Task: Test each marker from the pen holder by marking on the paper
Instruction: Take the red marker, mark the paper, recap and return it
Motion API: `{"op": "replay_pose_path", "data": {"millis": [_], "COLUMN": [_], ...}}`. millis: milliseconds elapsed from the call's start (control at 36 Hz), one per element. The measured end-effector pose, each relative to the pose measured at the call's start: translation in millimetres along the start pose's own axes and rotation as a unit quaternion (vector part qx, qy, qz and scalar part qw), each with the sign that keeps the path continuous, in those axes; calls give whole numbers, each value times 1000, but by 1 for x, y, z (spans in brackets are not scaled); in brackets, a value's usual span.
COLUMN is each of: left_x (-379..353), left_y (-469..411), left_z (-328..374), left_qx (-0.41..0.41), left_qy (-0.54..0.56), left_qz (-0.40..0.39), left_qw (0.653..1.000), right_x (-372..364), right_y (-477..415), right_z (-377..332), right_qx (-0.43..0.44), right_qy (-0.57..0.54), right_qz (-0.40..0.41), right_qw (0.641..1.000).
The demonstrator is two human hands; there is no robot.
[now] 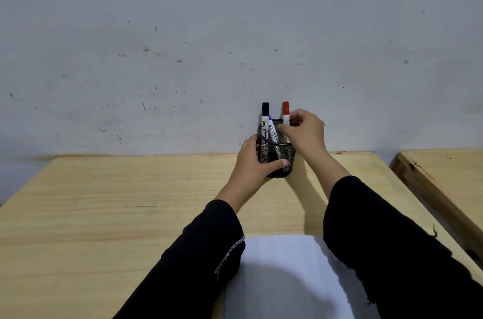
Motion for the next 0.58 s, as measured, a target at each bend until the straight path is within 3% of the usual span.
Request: {"op": "replay_pose_path", "data": {"millis": [250, 500, 583], "left_x": [0, -1, 7], "left_y": [6, 19, 30], "left_z": [11, 26, 43], "left_qx": [2, 82, 73], "left_qy": [1, 45, 17], "left_qz": [11, 7, 10], "left_qw": [1000, 996, 997], "right_x": [19, 53, 63], "right_y": [9, 41, 56], "right_z": [-12, -54, -63], "right_qx": [16, 73, 96], "right_qy": [-72, -162, -154], "right_qz": [28, 25, 12], "right_qw": [997, 984, 983]}}
Point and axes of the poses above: each hand's wrist, its own y-axis away from the middle knuckle, its own x-axis out of the back of the hand, z = x × y, the point moved 1 cm from there along -y, towards the middle knuckle, and after that the axes turned 6 degrees about -y, right-handed, at the moved point
